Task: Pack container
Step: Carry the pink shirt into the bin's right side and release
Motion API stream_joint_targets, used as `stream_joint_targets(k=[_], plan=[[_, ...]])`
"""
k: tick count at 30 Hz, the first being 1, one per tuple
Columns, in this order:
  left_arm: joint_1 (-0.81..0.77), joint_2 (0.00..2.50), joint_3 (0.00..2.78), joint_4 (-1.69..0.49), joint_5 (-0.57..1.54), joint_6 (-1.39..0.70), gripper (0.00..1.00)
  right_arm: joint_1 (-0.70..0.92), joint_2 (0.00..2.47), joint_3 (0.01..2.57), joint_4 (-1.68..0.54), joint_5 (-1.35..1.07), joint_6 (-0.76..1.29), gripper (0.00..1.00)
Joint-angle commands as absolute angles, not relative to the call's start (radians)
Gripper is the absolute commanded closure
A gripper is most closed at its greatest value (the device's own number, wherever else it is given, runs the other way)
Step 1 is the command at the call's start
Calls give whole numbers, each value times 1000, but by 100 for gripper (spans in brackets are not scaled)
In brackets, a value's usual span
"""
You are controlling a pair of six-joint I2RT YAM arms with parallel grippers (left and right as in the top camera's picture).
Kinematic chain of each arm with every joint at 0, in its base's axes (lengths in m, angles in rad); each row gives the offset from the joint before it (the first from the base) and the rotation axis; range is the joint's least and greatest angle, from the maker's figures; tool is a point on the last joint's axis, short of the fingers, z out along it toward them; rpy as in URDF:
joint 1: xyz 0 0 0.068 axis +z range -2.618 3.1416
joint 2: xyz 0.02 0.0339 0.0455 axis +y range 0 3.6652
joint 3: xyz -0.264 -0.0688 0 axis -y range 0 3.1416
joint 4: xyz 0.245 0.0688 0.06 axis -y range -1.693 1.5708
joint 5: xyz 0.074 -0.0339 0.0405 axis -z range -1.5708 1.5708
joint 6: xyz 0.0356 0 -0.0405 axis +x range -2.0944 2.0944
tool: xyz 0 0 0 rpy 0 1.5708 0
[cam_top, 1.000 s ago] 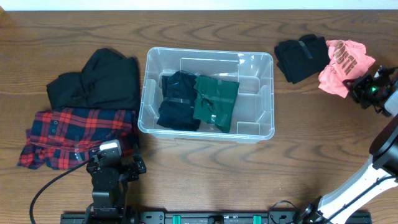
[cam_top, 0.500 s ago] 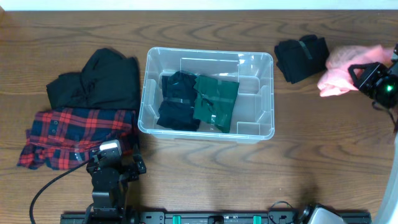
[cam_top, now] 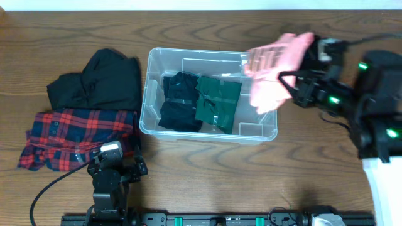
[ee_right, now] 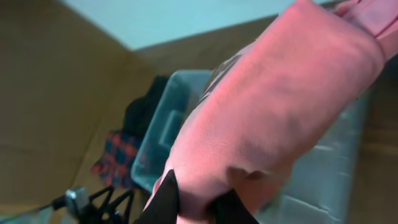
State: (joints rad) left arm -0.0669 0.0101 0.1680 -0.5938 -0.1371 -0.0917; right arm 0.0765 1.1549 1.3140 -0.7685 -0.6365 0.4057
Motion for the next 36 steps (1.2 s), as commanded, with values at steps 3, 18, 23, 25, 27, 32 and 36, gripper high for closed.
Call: stream_joint_targets(k=[3,18,23,25,27,32,36], plan=[[-62,3,155,-593,-142,-79,2,221,1296,1306,-659,-537,577,99],[-62,3,155,-593,-142,-79,2,334,1522,1278,-621,-332,734,99],[-62,3,155,-593,-142,-79,2,334,1524,1209,-562,-266,746,99],[-62,3,155,-593,-142,-79,2,334,1524,1164,-484,-262,747,98],[-62,3,155,-593,-142,-79,2,334,1524,1124,-407,-266,749,98],[-62,3,155,-593,-142,-79,2,335,1523,1040,-388,-324,842,94],[-62,3,155,-593,-142,-79,2,344,1522,1015,-482,-367,828,83]])
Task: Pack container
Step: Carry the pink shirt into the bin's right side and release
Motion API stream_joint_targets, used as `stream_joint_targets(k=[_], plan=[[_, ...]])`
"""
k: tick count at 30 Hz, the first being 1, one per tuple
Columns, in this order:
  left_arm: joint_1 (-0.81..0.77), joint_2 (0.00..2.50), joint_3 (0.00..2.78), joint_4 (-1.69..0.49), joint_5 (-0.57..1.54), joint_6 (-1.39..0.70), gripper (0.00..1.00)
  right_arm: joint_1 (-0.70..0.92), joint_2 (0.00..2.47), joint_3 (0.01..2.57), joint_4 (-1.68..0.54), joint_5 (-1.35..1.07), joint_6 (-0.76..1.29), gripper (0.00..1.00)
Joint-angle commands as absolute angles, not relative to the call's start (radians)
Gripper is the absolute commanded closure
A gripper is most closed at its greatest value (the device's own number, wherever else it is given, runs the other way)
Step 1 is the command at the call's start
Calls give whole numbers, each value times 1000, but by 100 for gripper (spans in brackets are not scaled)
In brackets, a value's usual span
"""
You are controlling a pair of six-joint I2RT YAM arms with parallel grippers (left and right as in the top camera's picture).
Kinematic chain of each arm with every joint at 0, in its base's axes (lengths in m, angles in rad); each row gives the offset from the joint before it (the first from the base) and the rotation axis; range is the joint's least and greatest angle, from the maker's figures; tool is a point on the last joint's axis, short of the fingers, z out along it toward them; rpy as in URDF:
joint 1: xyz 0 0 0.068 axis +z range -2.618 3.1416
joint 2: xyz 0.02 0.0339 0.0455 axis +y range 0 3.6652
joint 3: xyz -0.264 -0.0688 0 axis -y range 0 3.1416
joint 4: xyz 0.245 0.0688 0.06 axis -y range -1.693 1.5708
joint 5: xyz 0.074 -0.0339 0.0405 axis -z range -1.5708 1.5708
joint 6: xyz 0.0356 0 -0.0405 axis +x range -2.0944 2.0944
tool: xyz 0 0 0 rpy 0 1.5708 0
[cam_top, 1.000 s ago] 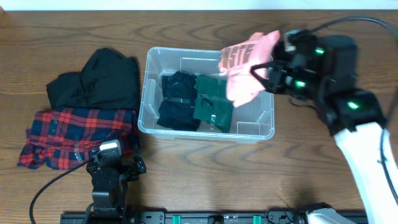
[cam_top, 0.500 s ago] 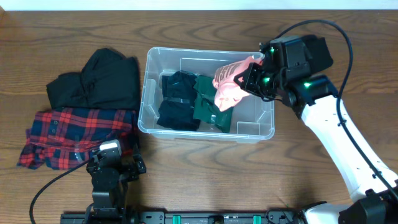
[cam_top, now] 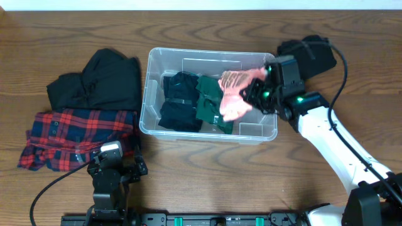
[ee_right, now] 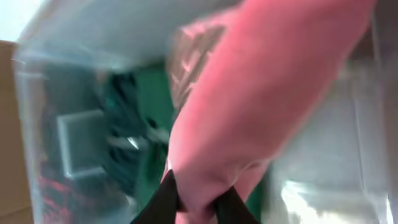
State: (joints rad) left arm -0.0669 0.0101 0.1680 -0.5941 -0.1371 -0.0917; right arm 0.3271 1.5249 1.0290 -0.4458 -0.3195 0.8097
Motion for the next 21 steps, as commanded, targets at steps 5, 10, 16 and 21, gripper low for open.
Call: stream_joint_targets(k=[5,10,16,21], plan=[[-62,3,155,-593,-142,-79,2,366,1457,1018,-471,-365,717,69],[-62,3,155,-593,-142,-79,2,380,1334,1045,-523,-218,635,62],[-62,3,155,-593,-142,-79,2,388,1237,1069,-625,-25,560,71],[-62,3,155,-593,-142,-79,2,406,1275,1069,-632,-34,495,93]])
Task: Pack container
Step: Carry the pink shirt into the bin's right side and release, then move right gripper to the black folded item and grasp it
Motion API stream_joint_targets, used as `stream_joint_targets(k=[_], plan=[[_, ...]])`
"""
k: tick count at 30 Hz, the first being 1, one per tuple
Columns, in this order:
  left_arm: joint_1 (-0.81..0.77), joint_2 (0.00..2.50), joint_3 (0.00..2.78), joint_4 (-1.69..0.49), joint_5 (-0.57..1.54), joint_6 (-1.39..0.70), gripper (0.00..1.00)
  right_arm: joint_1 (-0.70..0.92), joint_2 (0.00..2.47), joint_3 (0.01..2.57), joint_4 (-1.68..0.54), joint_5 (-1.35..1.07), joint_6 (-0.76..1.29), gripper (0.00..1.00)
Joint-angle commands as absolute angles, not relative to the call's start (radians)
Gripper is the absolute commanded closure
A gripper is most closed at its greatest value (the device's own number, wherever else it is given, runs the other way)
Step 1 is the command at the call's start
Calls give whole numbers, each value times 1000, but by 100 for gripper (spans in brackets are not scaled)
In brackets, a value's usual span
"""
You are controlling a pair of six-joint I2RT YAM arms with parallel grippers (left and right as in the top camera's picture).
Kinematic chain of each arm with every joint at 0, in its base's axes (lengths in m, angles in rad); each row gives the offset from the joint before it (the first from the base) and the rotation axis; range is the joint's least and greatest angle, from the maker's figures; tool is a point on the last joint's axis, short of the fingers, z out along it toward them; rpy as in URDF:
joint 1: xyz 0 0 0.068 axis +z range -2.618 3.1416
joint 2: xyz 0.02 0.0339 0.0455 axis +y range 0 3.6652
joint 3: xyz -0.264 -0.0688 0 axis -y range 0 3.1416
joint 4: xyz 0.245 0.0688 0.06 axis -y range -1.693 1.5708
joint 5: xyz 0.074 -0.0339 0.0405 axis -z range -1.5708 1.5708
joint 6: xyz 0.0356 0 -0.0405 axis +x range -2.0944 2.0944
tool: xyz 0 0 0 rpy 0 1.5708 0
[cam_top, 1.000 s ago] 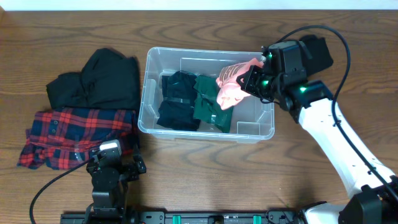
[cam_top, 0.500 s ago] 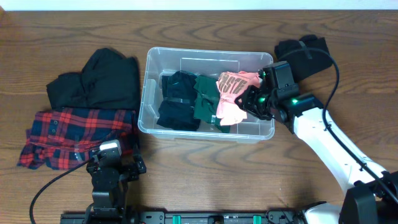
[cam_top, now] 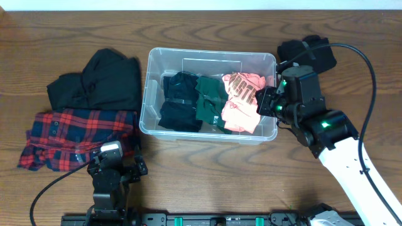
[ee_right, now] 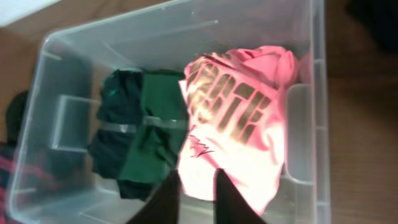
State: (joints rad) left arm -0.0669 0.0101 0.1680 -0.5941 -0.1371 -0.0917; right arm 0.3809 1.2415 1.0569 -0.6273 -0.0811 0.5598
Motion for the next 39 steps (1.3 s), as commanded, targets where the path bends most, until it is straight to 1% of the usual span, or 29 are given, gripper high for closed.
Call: stream_joint_targets(k=[1,4,12,19,22,24,25,26,29,30,32,33,37,39], plan=[[-62,3,155,-593,-142,-79,2,416,1294,1069,-628,-33,490,95],[-62,3,155,-593,-142,-79,2,448,1377,1070,-594,-33,445,98],[-62,3,155,-593,-142,-79,2,484,1675,1165,-588,3,377,99],[-62,3,155,-593,-142,-79,2,476,1885,1231,-603,37,350,97],[-62,3,155,-593,-142,-79,2,477,1893,1251,-648,36,342,92],[-62,3,155,-593,-142,-79,2,477,1858,1293,-702,33,337,87],[-62,3,155,-593,-142,-79,2,477,1831,1321,-728,29,329,82],[-62,3,155,-593,-142,-79,2,477,1798,1351,-748,23,319,75],[-62,3,155,-593,-142,-79,2,464,1676,1444,-785,-14,316,48],[-62,3,155,-593,-142,-79,2,451,1637,1468,-787,-25,316,41],[-62,3,155,-593,-142,-79,2,406,1562,1505,-786,-35,318,34],[-62,3,155,-593,-142,-79,2,377,1537,1514,-785,-35,321,31],[-62,3,155,-593,-142,-79,2,189,1491,1518,-795,-118,342,26],[-62,3,155,-593,-142,-79,2,83,1509,1510,-798,-182,344,25]])
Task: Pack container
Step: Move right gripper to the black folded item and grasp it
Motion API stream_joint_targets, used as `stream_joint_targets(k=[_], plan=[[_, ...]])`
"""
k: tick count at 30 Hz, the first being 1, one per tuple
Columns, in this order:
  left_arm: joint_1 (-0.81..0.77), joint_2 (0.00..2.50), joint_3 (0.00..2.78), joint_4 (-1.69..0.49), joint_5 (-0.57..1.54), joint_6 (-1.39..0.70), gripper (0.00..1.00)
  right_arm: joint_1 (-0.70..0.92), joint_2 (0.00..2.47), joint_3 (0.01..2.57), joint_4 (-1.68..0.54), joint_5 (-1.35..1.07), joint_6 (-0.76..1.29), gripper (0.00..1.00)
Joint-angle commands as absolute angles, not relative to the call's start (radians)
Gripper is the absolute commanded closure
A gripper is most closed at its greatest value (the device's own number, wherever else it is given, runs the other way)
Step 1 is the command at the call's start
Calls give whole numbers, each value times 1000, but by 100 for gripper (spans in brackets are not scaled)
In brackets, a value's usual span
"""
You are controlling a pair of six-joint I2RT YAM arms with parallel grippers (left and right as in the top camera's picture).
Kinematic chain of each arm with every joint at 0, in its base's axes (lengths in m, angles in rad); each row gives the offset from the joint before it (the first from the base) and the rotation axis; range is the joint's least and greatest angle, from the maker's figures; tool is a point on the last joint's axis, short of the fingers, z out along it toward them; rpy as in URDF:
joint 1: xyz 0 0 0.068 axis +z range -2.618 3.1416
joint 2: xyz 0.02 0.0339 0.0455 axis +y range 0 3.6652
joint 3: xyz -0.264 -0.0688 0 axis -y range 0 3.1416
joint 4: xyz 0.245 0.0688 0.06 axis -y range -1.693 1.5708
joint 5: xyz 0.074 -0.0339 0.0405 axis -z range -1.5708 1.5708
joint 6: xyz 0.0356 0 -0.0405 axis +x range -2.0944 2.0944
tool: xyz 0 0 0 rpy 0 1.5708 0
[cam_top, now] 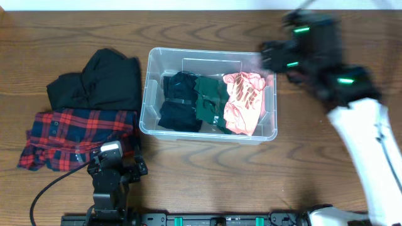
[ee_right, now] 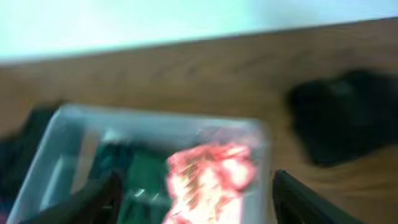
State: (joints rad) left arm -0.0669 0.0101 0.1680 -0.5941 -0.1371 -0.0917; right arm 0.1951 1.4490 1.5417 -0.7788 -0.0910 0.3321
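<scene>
The clear plastic container (cam_top: 148, 119) holds a black garment (cam_top: 176, 100), a green garment (cam_top: 210, 100) and a pink printed shirt (cam_top: 242, 100) side by side. My right gripper (cam_top: 276, 59) hangs blurred above the bin's far right corner. In the right wrist view my right gripper (ee_right: 196, 202) is open, its fingers (ee_right: 102, 196) spread wide, with nothing between them. The pink shirt (ee_right: 208, 177) lies loose below it in the container (ee_right: 68, 118). My left gripper (cam_top: 116, 166) rests at the table's front; its jaws are unclear.
A black garment (cam_top: 100, 81) and a red plaid shirt (cam_top: 75, 135) lie on the table to the left of the bin. Another dark garment (ee_right: 342, 118) lies to the right of the bin, hidden under the right arm in the overhead view.
My right gripper was close over the pink shirt with its fingers near together. Now it is open wide, higher and farther back. The shirt stays in the bin, slightly more bunched.
My right gripper first held the pink shirt in the air right of the bin. Then it held the shirt down inside the bin's right end. Then the shirt lay spread in the bin under the fingers. Now the open gripper is away from it.
</scene>
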Motion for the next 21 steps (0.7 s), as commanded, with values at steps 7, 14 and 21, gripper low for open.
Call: stream_joint_targets(k=[7,14,21], plan=[[-62,3,155,-593,-142,-79,2,-212,1728,1501,-757,-357,375,22],[-62,3,155,-593,-142,-79,2,-288,1999,1501,-553,-493,445,17],[-62,3,155,-593,-142,-79,2,-287,2167,1501,-376,-498,566,13]])
